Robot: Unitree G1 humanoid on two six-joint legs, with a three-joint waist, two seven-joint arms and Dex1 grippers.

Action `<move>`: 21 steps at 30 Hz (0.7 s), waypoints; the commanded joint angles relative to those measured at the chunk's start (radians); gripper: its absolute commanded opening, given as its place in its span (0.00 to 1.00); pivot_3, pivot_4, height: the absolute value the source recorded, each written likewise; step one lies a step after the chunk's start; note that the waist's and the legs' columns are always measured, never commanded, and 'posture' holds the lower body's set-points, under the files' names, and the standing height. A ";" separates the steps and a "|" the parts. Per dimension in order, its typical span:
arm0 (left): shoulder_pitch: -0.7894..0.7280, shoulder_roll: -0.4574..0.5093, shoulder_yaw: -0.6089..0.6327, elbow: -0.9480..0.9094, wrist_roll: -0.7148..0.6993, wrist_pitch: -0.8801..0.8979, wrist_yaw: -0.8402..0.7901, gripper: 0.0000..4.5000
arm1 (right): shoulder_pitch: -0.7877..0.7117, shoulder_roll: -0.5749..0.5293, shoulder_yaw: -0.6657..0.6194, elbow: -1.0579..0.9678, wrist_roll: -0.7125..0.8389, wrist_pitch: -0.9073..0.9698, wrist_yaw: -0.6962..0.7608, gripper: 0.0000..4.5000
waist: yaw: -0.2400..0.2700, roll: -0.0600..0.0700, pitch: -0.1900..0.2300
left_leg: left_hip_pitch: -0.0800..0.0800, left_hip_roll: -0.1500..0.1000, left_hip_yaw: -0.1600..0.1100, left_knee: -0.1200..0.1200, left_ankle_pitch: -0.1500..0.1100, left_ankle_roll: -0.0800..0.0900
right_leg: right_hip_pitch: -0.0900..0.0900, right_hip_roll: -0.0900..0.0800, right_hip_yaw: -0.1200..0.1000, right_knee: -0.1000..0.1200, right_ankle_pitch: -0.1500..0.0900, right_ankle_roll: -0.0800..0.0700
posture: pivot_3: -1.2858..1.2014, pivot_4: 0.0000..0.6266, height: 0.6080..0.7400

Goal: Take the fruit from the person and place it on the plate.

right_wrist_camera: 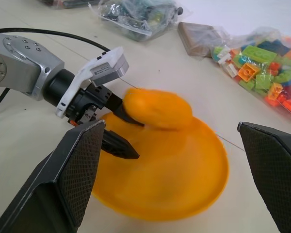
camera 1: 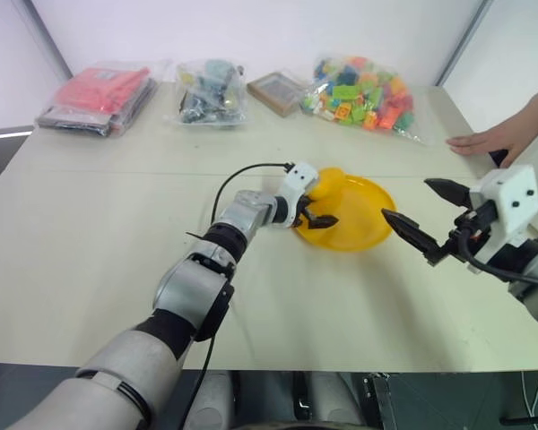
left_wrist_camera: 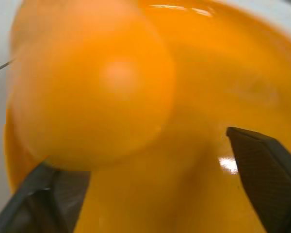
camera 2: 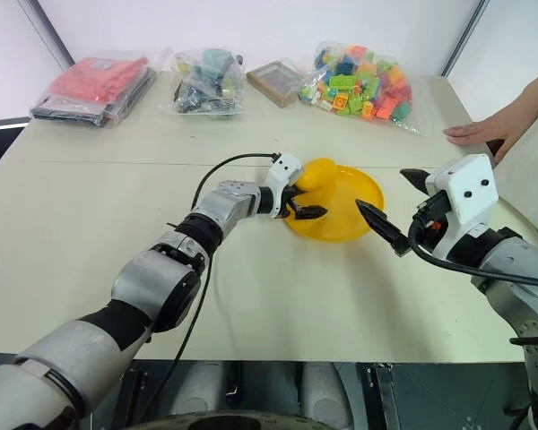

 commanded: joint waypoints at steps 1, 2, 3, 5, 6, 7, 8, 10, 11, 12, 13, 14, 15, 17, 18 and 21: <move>-0.022 0.032 0.068 -0.101 -0.043 0.010 -0.030 0.99 | -0.014 -0.006 -0.005 -0.017 0.011 -0.010 -0.006 1.00 | -0.001 0.000 0.000 | 0.000 0.000 0.000 0.000 0.000 0.000 | 0.000 0.000 0.000 0.000 0.000 0.000 | 0.52 0.24 0.93; -0.020 0.039 0.080 -0.126 -0.050 0.019 -0.038 0.99 | -0.016 -0.005 -0.003 -0.017 0.013 -0.010 -0.007 1.00 | -0.001 0.000 0.000 | 0.000 0.000 0.000 0.000 0.000 0.000 | 0.000 0.000 0.000 0.000 0.000 0.000 | 0.52 0.24 0.93; -0.012 0.055 0.088 -0.180 -0.059 0.033 -0.049 0.99 | -0.019 -0.006 0.000 -0.015 0.013 -0.011 -0.005 1.00 | -0.001 0.000 0.000 | 0.000 0.000 0.000 0.000 0.000 0.000 | 0.000 0.000 0.000 0.000 0.000 0.000 | 0.52 0.24 0.93; 0.009 0.086 0.107 -0.302 -0.082 0.072 -0.060 0.99 | -0.026 -0.007 0.006 -0.008 0.015 -0.012 -0.002 1.00 | -0.001 0.000 0.000 | 0.000 0.000 0.000 0.000 0.000 0.000 | 0.000 0.000 0.000 0.000 0.000 0.000 | 0.52 0.24 0.93; 0.026 0.110 0.120 -0.396 -0.100 0.106 -0.059 0.99 | -0.031 -0.009 0.014 -0.002 0.012 -0.014 0.000 1.00 | -0.001 0.000 0.000 | 0.000 0.000 0.000 0.000 0.000 0.000 | 0.000 0.000 0.000 0.000 0.000 0.000 | 0.52 0.24 0.93; 0.044 0.130 0.130 -0.480 -0.114 0.137 -0.054 0.99 | -0.035 -0.009 0.020 0.002 0.010 -0.017 0.004 1.00 | -0.002 0.000 0.000 | 0.000 0.000 0.000 0.000 0.000 0.000 | 0.000 0.000 0.000 0.000 0.000 0.000 | 0.52 0.24 0.93; 0.060 0.143 0.134 -0.545 -0.124 0.164 -0.049 0.99 | -0.037 -0.009 0.025 0.005 0.008 -0.018 0.006 1.00 | -0.002 0.000 0.000 | 0.000 0.001 0.000 0.000 0.000 0.000 | -0.001 0.000 0.000 0.001 0.000 0.000 | 0.52 0.24 0.93; 0.092 0.194 0.156 -0.718 -0.162 0.275 -0.033 0.99 | -0.047 -0.011 0.039 0.017 0.001 -0.023 0.015 1.00 | -0.001 0.000 0.000 | 0.000 0.001 0.000 0.000 0.000 0.000 | 0.000 0.000 0.000 0.001 0.000 0.000 | 0.52 0.24 0.93; 0.114 0.233 0.164 -0.812 -0.178 0.327 -0.034 0.99 | -0.055 -0.014 0.045 0.026 -0.001 -0.025 0.021 1.00 | -0.001 0.000 0.000 | 0.000 0.001 0.000 0.000 0.000 0.000 | 0.000 0.000 0.000 0.001 0.000 0.000 | 0.52 0.24 0.93; 0.130 0.259 0.167 -0.879 -0.189 0.364 -0.033 0.99 | -0.059 -0.015 0.048 0.033 -0.003 -0.028 0.027 1.00 | -0.004 0.000 0.000 | 0.000 0.001 0.000 0.000 0.000 0.000 | 0.000 0.000 0.000 0.001 0.000 0.000 | 0.52 0.24 0.93; 0.146 0.284 0.168 -0.930 -0.199 0.403 -0.030 0.99 | -0.063 -0.016 0.052 0.039 -0.004 -0.030 0.032 1.00 | -0.004 0.000 0.000 | 0.000 0.001 0.000 0.000 0.000 0.000 | 0.000 0.000 0.001 0.001 0.000 0.000 | 0.52 0.24 0.93; 0.166 0.319 0.169 -0.987 -0.206 0.442 -0.029 0.99 | -0.068 -0.020 0.058 0.048 -0.008 -0.035 0.042 1.00 | -0.004 0.001 0.000 | 0.000 0.001 0.000 0.000 0.000 0.000 | 0.000 0.000 0.001 0.001 0.000 0.000 | 0.52 0.24 0.93; 0.197 0.367 0.174 -1.058 -0.230 0.510 -0.039 0.99 | -0.073 -0.023 0.065 0.058 -0.012 -0.040 0.050 1.00 | -0.004 0.001 0.000 | 0.000 0.001 0.000 0.000 0.000 0.000 | 0.000 0.000 0.001 0.001 0.000 0.000 | 0.52 0.24 0.93; 0.274 0.455 0.190 -1.208 -0.271 0.610 -0.050 0.99 | -0.077 -0.035 0.075 0.077 -0.025 -0.051 0.073 1.00 | -0.009 0.001 0.000 | 0.001 0.001 0.000 0.000 0.000 0.000 | 0.000 0.000 0.001 0.001 0.000 0.000 | 0.52 0.24 0.93; 0.310 0.490 0.194 -1.270 -0.288 0.640 -0.053 0.99 | -0.079 -0.039 0.075 0.085 -0.029 -0.055 0.082 1.00 | -0.010 0.001 -0.001 | 0.001 0.001 0.000 0.000 0.000 0.000 | 0.000 0.000 0.001 0.002 0.000 0.000 | 0.52 0.24 0.93; 0.374 0.551 0.203 -1.385 -0.342 0.701 -0.053 0.99 | -0.082 -0.048 0.068 0.104 -0.030 -0.064 0.101 1.00 | -0.002 0.001 0.000 | 0.001 0.001 0.000 0.000 0.000 0.000 | 0.000 0.000 0.001 0.002 0.000 0.000 | 0.52 0.24 0.93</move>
